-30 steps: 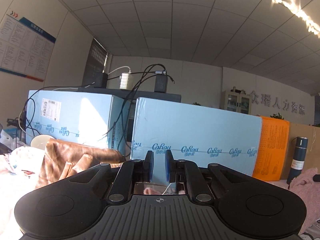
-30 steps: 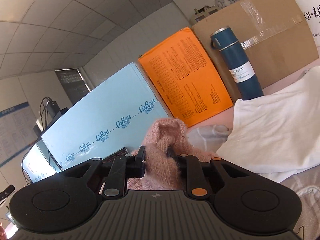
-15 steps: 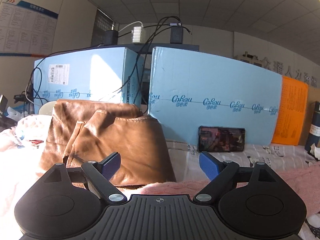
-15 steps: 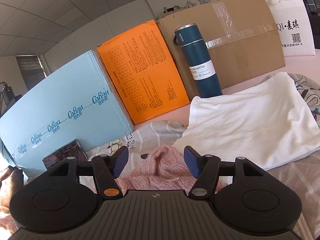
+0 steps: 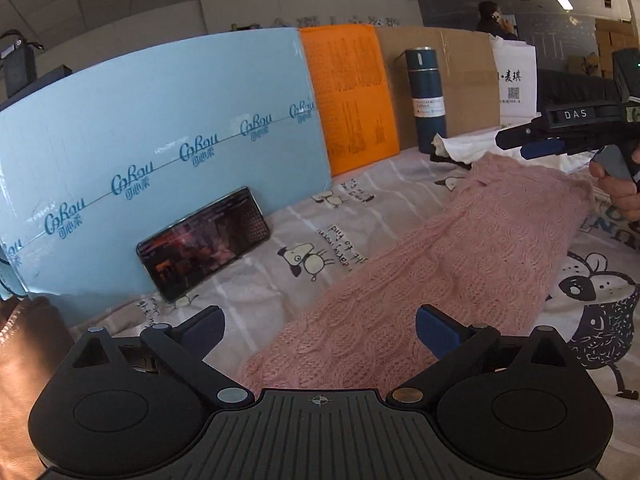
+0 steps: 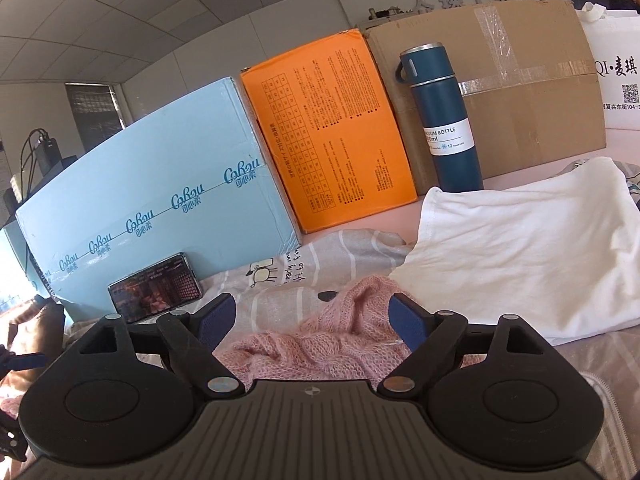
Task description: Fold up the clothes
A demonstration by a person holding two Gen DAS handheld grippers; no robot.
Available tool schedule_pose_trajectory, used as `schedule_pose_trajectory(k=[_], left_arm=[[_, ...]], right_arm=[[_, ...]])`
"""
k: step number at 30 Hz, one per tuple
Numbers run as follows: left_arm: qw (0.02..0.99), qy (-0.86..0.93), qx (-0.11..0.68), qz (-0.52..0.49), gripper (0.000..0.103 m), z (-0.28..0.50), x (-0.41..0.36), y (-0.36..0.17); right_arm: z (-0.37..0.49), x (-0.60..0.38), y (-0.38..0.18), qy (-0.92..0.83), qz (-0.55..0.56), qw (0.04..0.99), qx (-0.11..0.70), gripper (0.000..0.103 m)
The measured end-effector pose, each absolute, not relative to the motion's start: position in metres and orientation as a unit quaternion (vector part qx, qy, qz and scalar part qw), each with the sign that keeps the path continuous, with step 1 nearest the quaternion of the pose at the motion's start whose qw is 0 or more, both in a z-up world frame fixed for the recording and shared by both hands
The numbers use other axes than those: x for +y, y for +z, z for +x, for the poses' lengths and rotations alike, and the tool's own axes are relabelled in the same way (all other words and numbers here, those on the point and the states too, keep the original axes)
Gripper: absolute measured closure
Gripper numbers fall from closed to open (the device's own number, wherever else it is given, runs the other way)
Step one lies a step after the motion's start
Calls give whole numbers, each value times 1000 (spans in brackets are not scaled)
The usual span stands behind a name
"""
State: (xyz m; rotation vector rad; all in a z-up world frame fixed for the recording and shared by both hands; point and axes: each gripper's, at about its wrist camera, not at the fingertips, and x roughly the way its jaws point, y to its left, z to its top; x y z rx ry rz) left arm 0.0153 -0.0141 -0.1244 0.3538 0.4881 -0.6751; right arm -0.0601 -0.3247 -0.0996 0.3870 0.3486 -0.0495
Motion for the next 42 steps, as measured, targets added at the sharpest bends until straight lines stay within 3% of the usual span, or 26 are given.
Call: schedule_pose_trajectory(k=[4, 5, 7, 9, 12, 17, 22, 25, 33, 38, 42], left_arm=[[881, -344, 300, 125, 2, 41, -17, -142], [880, -354, 289, 126, 8, 38, -16, -145], [880, -376, 261, 126, 26, 29, -12, -149], [881, -388, 235, 138, 59, 18, -13, -149], [879, -395, 191, 186, 87, -5, -18, -146], [875, -419, 141, 197, 90, -42, -15, -137], [874, -424, 108, 213, 90, -64, -13, -138], [870, -438, 83, 211, 97, -76, -9, -137], [836, -483, 81, 248, 98, -97, -16, -143], [834, -481, 86, 255, 97, -97, -19, -146], [863, -439, 92, 230, 87, -85, -11, -145]], right_arm=[[-56, -317, -101, -18, 175, 966, 188, 18], [-54, -315, -102, -18, 172, 966, 194, 18], [-52, -312, -104, -17, 164, 966, 201, 18], [-52, -308, -104, -13, 157, 966, 205, 18], [-52, -304, -105, -8, 146, 967, 208, 18], [-58, -294, -103, 59, 115, 970, 204, 17], [-67, -266, -99, 212, 35, 954, 210, 6], [-57, -251, -92, 197, -38, 955, 217, 6], [-39, -228, -100, 238, -252, 909, 229, 6], [-15, -220, -104, 286, -258, 893, 234, 6], [2, -219, -106, 316, -231, 889, 238, 6]])
